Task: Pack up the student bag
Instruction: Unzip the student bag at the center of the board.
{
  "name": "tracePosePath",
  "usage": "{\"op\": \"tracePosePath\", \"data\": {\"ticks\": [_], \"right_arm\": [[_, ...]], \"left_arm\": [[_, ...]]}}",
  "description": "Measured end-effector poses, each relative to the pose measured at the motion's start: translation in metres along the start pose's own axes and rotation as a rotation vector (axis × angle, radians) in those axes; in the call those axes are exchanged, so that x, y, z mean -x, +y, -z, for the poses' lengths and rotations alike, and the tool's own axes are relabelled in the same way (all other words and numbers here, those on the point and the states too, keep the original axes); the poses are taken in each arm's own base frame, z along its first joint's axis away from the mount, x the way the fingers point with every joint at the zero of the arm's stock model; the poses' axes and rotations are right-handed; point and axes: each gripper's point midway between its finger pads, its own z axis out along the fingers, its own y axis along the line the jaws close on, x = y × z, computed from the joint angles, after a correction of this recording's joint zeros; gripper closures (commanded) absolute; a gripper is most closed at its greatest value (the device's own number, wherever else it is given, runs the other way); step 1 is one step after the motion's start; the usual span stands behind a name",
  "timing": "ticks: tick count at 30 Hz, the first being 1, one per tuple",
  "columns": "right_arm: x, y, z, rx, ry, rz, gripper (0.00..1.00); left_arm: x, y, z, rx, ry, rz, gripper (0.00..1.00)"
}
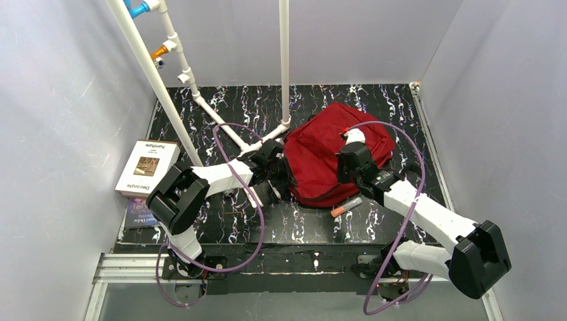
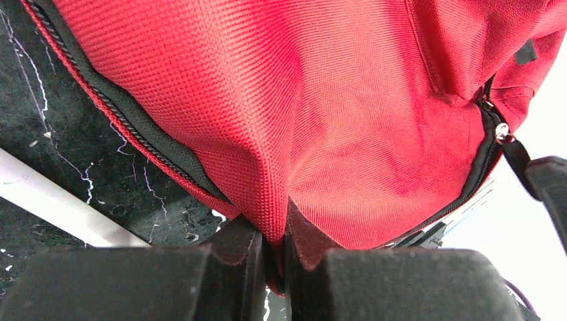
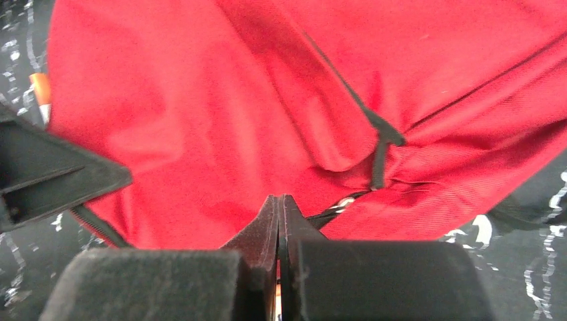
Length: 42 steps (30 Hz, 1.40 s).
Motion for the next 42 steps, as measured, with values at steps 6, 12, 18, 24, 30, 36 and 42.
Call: {"op": "tracePosePath", "data": {"ticks": [6,12,18,24,30,36,42], "right_arm": [[-0.015,0.044,0.003,0.197,0.078,-0.160,0.99],[-0.054,0.101,0.024,0.411,0.191,-0.288,0.99],[-0.049,0.101,0.029,0.408,0.168,-0.304,0.99],[-0.037,0.092,0.031,0.379,0.124,-0.196,0.61],[-0.050,0.088,0.037,0.388,0.175,-0.103,0.30],[-0.024,0.052,0.042,0.209,0.158,-0.171,0.14],[-0.011,-0.019,0.032,0.011,0.132,-0.483,0.21]], "left_arm": [[0.001,-0.001,-0.002,-0.003,0.003,0.021,1.00],[0.013,-0.013,-0.007,-0.019,-0.014,0.029,1.00],[0.016,-0.021,-0.008,-0.056,-0.015,-0.011,0.50],[-0.009,-0.002,0.029,-0.073,-0.010,-0.093,0.02],[-0.010,-0.032,0.093,-0.218,-0.060,-0.185,0.05],[-0.018,-0.053,0.087,-0.241,-0.005,-0.226,0.27],[-0.052,-0.086,0.038,-0.172,0.105,-0.447,0.44]]}}
